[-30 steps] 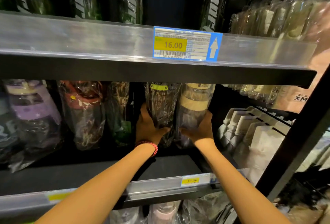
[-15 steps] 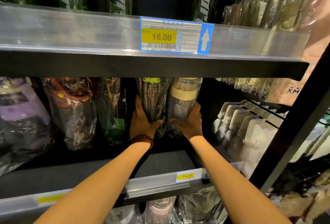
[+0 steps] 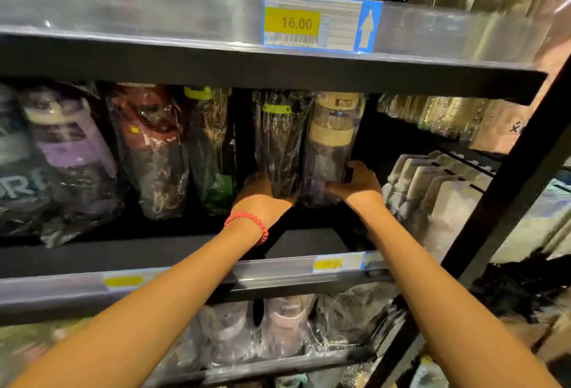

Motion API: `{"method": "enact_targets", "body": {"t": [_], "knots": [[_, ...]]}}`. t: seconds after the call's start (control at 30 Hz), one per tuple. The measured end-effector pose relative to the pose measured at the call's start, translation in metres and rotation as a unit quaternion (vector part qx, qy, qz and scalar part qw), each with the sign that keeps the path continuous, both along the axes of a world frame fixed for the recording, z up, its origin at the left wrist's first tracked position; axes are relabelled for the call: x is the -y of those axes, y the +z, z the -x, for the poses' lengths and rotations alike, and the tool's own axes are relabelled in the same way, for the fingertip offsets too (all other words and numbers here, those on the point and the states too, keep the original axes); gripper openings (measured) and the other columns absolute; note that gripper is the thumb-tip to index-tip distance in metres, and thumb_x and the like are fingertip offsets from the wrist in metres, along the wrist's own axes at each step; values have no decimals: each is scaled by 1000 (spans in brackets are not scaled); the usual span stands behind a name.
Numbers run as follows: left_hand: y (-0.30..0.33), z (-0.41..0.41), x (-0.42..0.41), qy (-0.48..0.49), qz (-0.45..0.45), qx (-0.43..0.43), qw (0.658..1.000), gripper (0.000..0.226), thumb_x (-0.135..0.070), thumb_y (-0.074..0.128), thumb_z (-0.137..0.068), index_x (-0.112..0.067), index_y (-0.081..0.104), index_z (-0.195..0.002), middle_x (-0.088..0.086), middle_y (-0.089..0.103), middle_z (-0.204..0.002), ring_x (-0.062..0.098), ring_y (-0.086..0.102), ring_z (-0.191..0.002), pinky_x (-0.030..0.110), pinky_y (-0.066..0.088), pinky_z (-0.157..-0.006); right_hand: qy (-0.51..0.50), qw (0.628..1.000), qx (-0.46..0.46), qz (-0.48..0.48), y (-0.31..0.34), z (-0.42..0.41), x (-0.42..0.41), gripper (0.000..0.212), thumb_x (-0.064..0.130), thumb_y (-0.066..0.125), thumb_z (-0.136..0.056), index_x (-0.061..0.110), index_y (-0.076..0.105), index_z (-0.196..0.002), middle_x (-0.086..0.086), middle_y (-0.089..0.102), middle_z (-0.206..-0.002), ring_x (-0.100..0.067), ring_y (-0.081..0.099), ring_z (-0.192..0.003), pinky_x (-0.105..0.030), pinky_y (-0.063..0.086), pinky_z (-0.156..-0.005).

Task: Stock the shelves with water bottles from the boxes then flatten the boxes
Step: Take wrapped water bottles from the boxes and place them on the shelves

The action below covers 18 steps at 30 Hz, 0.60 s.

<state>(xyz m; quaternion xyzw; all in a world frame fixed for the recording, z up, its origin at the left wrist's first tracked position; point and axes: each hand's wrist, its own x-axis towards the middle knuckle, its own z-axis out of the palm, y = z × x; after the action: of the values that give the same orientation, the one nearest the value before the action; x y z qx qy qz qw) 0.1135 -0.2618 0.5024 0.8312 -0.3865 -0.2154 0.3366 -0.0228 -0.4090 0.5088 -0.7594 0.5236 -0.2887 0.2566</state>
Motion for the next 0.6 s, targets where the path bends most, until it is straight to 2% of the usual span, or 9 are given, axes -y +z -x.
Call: {"method": "enact_targets", "body": {"t": [0.03,0.07,0.13,0.2,0.27,0.3,0.4,0.47,0.6], "knots": [[-1,4,-14,-18,-14,39,999,23,-17,52,-96,1,57,-109,11,56,-84,35,54,-115,34,44,-89,1,999,-27,23,3,8,-13,70,38,77,-74,7,48,-129,-20,54,-125,-37,54,-113,-38,46,-87],[5,8,-27,-38,-8,109,993,29,-25,54,-95,1,57,-108,11,57,-87,33,57,-106,35,46,-84,8,997,-47,54,4,15,-29,58,37,74,-77,7,53,-122,-19,57,-116,-37,55,-107,-36,46,-79],[8,13,-52,-62,52,222,972,49,-41,57,-89,-9,52,-126,10,59,-113,26,55,-106,33,45,-84,32,988,-96,118,2,26,-67,37,36,69,-82,9,57,-104,-12,56,-98,-34,54,-97,-33,39,-68],[-3,9,-78,-87,93,294,947,60,-40,61,-86,-13,45,-137,7,53,-132,26,49,-121,34,42,-96,76,972,-130,181,-8,28,-105,46,39,66,-85,11,54,-120,-9,56,-111,-29,52,-107,-34,44,-77],[-23,-1,-112,-87,120,361,921,57,-31,71,-79,-8,55,-129,12,57,-130,33,55,-118,43,48,-94,110,959,-123,229,-21,26,-144,54,37,65,-85,14,49,-132,-6,55,-123,-28,50,-116,-38,45,-88],[-34,-6,-132,-75,130,380,913,54,-29,72,-77,-6,60,-123,15,59,-125,35,58,-113,47,52,-89,124,950,-120,259,-30,22,-162,53,34,67,-84,12,52,-130,-7,57,-121,-30,52,-113,-40,46,-87],[-62,-20,-195,-54,88,394,914,51,-35,52,-78,-6,62,-118,17,60,-123,35,59,-111,45,53,-88,165,927,-105,321,-58,3,-217,44,32,60,-83,7,58,-119,-10,61,-108,-35,57,-99,-42,51,-76],[-80,-29,-241,-29,58,388,920,53,-37,45,-78,-6,61,-118,16,59,-123,33,56,-111,39,45,-92,218,916,-103,322,-74,-20,-257,45,36,50,-81,8,59,-115,-10,61,-104,-34,58,-95,-41,53,-72],[-119,-40,-341,53,-36,324,944,55,-37,43,-75,-5,62,-116,16,62,-118,35,61,-105,45,55,-80,315,901,-118,273,-110,-72,-343,41,26,68,-65,9,65,-102,-9,64,-98,-33,62,-90,-37,55,-67]]}}
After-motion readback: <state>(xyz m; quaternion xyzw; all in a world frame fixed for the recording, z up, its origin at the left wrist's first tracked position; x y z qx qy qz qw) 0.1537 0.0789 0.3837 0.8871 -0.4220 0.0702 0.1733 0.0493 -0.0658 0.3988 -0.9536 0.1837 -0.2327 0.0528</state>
